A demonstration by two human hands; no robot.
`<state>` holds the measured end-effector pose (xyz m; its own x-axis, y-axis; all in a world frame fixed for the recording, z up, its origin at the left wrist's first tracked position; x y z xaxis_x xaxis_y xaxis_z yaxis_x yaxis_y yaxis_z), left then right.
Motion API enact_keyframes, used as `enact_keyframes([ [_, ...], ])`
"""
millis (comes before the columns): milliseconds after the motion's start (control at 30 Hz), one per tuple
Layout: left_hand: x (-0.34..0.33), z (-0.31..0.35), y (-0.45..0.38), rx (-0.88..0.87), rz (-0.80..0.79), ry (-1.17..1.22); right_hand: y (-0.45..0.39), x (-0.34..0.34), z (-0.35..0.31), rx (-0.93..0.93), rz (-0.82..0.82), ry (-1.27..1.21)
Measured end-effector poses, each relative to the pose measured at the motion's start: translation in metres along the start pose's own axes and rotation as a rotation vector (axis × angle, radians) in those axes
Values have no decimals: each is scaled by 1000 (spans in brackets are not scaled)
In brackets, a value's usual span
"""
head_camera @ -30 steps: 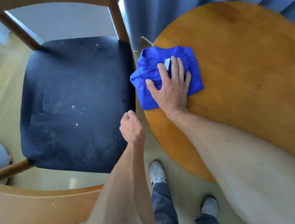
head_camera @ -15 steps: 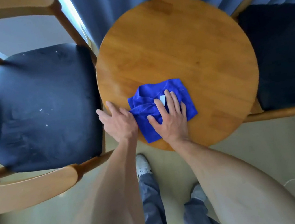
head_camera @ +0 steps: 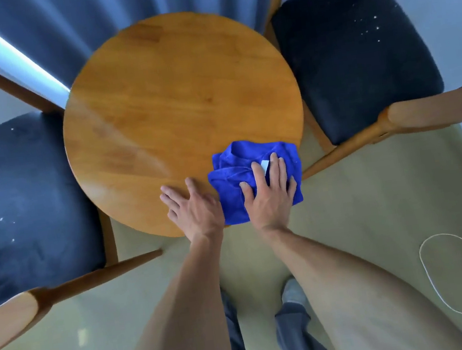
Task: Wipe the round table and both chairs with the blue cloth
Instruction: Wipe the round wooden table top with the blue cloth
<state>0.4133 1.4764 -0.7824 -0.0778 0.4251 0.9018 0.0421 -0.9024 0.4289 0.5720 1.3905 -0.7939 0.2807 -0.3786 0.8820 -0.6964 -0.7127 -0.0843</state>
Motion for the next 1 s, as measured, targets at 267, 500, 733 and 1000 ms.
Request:
enact_keyframes([
  [267,2,58,-9,-40,9,-15,-64,2,35,-134,-25,-21],
  [500,20,87,-80,-48,58,-3,-139,-9,28,-112,19,78],
  [733,59,129,-179,-80,73,-20,-228,-29,6,-112,4,143],
  [1000,81,159,-242,-2,125,-46,-319,-54,-24,-191,54,143],
])
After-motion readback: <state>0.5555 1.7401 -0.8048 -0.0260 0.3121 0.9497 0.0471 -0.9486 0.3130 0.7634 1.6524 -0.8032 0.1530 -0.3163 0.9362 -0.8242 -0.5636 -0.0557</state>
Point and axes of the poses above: each hand's wrist, its own y-axis away from the middle knuckle, its own x-axis out of the back of the hand, z = x × y, the point moved 7 cm from there along -y, towards the middle knuckle, and after that the axes turned 11 degrees about -y, right-handed, at the moved point
